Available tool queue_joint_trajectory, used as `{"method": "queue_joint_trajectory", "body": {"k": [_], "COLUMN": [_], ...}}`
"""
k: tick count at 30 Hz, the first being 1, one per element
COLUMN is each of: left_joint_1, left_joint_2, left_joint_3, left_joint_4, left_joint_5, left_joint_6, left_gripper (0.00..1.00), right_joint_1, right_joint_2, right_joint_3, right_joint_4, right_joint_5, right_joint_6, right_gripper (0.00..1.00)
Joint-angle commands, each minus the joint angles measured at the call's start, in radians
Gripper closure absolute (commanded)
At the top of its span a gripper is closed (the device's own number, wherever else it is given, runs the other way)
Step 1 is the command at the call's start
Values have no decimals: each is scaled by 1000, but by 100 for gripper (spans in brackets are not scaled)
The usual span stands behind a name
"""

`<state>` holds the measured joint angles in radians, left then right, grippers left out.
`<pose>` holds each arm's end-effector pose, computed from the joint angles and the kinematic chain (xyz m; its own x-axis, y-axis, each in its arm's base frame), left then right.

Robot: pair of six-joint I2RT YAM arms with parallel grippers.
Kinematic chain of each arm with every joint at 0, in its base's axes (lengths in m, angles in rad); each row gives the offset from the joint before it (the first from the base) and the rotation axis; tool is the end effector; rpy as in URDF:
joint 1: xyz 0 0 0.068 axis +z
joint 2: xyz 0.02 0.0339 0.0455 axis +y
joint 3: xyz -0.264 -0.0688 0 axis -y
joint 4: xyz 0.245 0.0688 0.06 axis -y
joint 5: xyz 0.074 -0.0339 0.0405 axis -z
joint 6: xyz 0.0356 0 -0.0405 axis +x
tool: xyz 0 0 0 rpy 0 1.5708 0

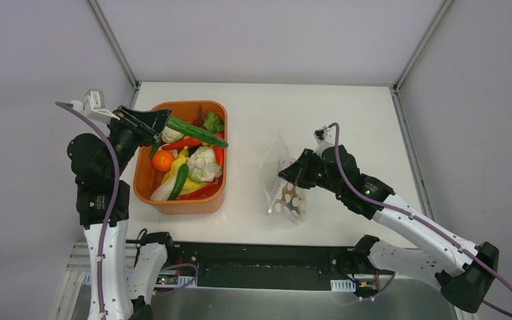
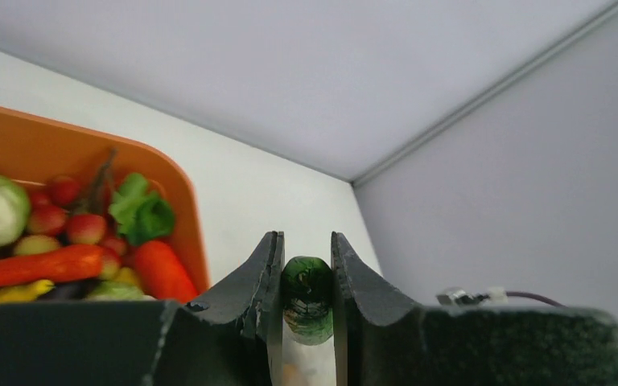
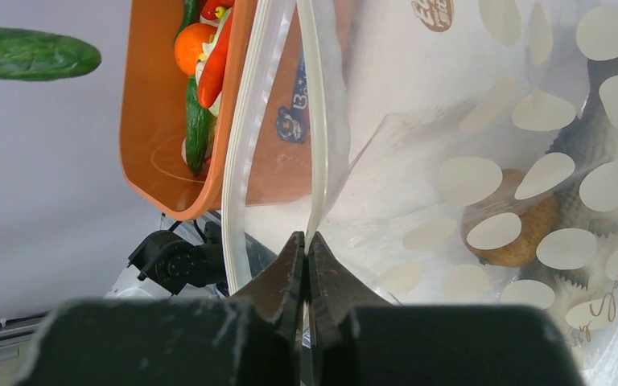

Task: Place the food in the zip-top bag and seal the zipper
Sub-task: Place the fake vegetable in the zipper food storage bag.

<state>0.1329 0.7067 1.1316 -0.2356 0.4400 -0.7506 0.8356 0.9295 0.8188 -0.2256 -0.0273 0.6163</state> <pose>0.1230 0.0011 0.4606 -0.0647 -0.6312 -0.7729 0.3428 0.7133 -0.6113 0.1439 0.1606 0.3215 -0.6192 0.1768 -0.7651 -0.4912 0.6730 0.5530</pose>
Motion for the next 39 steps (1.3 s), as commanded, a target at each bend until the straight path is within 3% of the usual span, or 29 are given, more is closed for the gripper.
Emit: {"method": "queue_joint_trajectory", "body": {"k": [1, 7, 15, 30, 39], "left_joint_1": [-52, -246, -468, -655, -801], "left_joint_2": [-26, -34, 86, 229, 344], "left_joint_3": [-61, -105, -74, -85, 5], "left_joint_4": [216, 232, 228, 200, 36], "left_joint_5": [118, 11, -59, -250, -388], "left_joint_6": [-186, -169, -77, 59, 123], "left_gripper": [98, 98, 98, 99, 99], "right_joint_1": [1, 2, 1, 2, 2], "right_joint_2": [6, 13, 9, -3, -5], "right_joint_3": [19, 26, 22, 29, 40], "right_joint_4": [52, 54, 39, 49, 67], "right_joint_5": [-8, -15, -23, -58, -109], "right_joint_6": [5, 6, 10, -5, -73], "right_gripper": [97, 97, 97, 97, 98]}}
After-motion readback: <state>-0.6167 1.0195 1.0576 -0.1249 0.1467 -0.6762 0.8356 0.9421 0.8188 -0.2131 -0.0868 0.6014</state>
